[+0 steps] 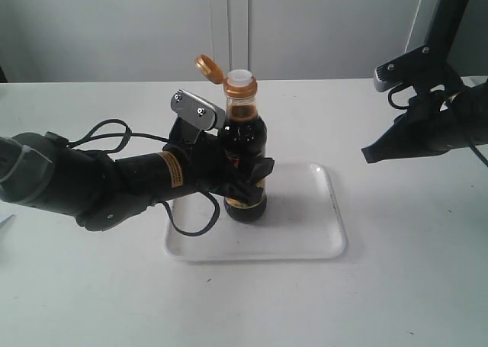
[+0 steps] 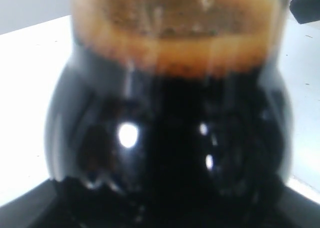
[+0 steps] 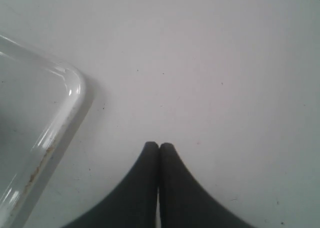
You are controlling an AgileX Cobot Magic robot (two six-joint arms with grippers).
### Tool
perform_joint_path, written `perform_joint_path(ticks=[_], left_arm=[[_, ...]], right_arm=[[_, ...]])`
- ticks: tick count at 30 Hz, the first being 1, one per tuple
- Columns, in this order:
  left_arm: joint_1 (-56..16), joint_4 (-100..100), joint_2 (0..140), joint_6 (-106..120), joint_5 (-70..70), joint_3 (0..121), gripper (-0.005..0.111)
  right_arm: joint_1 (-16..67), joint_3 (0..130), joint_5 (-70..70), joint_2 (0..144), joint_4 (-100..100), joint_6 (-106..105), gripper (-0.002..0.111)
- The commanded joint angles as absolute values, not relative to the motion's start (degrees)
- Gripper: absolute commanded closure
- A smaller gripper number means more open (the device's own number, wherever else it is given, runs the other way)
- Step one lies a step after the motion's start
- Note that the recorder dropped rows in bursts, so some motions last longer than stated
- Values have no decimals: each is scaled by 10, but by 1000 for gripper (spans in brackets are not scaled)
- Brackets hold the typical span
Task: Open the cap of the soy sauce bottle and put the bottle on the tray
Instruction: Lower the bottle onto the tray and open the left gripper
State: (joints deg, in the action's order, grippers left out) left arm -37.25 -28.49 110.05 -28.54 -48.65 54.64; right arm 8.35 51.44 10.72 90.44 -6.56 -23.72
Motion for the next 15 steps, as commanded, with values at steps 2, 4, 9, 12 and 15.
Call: perform_joint_path(ticks=[2, 4, 9, 12, 15], left_arm=[[-373, -279, 1094, -281, -498, 551, 43], [-373, -279, 1091, -268, -501, 551, 19], [-373, -279, 1066, -268, -482, 551, 2], [-373, -279, 1053, -268, -458, 551, 2], [-373, -279, 1043, -268, -441, 551, 2]], right_arm=[[80, 513, 101, 906, -66, -242, 108], [80, 513, 101, 906, -66, -242, 108], [80, 513, 101, 906, -69, -242, 108], [80, 513, 101, 906, -72, -242, 108], [80, 513, 101, 906, -72, -242, 108]])
